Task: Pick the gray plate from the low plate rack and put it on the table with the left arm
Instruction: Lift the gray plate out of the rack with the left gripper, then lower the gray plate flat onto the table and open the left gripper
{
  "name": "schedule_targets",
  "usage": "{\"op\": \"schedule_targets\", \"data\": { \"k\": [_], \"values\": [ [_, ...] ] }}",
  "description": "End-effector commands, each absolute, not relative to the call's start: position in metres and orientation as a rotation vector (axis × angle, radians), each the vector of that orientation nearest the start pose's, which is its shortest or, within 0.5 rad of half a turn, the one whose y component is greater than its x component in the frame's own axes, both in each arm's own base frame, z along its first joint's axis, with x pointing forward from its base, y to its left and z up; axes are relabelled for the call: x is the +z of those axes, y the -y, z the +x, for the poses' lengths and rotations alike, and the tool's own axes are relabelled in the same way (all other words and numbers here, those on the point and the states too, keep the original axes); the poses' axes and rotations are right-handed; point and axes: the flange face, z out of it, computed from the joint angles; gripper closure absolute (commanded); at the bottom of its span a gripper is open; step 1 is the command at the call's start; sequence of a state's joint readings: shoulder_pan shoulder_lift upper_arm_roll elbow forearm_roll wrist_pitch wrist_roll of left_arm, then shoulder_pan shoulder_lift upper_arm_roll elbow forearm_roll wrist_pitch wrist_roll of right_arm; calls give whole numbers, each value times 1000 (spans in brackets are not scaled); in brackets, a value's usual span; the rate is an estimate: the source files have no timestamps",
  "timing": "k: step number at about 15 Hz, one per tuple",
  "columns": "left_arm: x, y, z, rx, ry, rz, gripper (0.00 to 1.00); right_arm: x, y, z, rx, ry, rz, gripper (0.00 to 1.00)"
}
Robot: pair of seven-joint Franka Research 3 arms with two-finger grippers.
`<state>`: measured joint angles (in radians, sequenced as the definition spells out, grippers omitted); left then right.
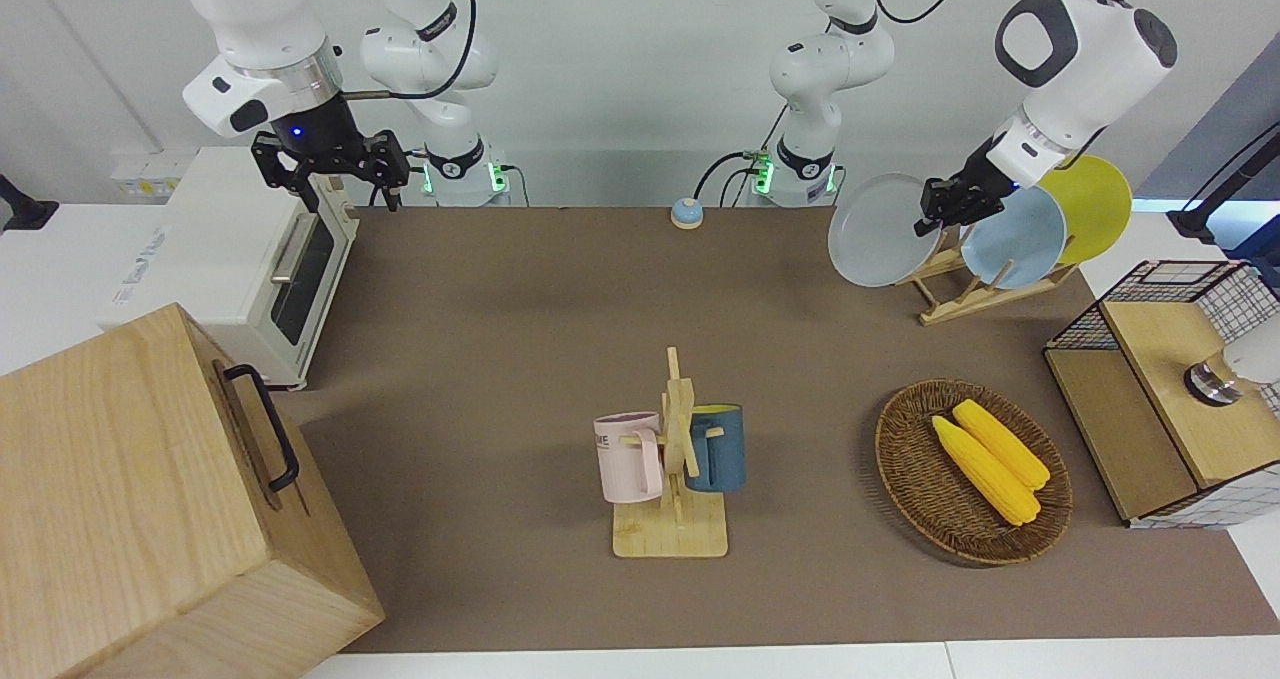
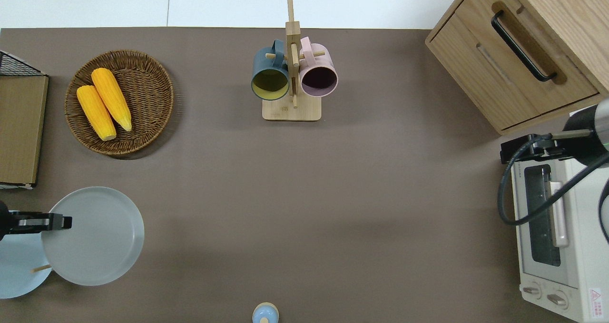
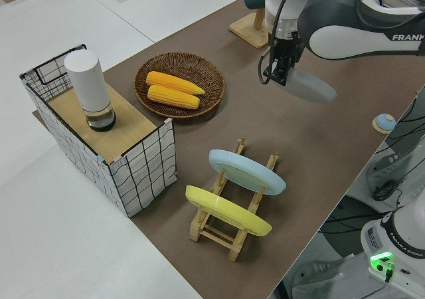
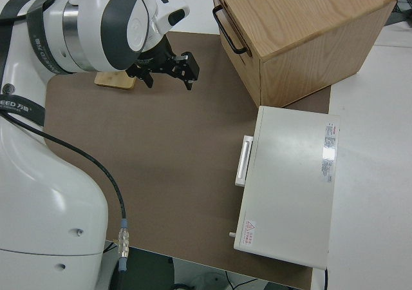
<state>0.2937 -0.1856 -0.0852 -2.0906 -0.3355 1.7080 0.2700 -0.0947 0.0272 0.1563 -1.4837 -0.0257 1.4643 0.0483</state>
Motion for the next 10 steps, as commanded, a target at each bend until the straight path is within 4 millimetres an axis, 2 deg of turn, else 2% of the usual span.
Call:
{"op": "schedule_targets", "data": {
  "k": [1, 6, 10],
  "values": [
    [464, -50, 475, 291, 69, -3543, 1000, 644, -31, 551, 66, 14, -3162, 17],
    [425, -10, 476, 307, -13, -3534, 1000, 644, -31, 551, 66, 14, -3162, 17],
    [398, -3, 476, 332, -41, -3526, 1000, 644, -31, 551, 63, 14, -3162, 17]
  ]
}}
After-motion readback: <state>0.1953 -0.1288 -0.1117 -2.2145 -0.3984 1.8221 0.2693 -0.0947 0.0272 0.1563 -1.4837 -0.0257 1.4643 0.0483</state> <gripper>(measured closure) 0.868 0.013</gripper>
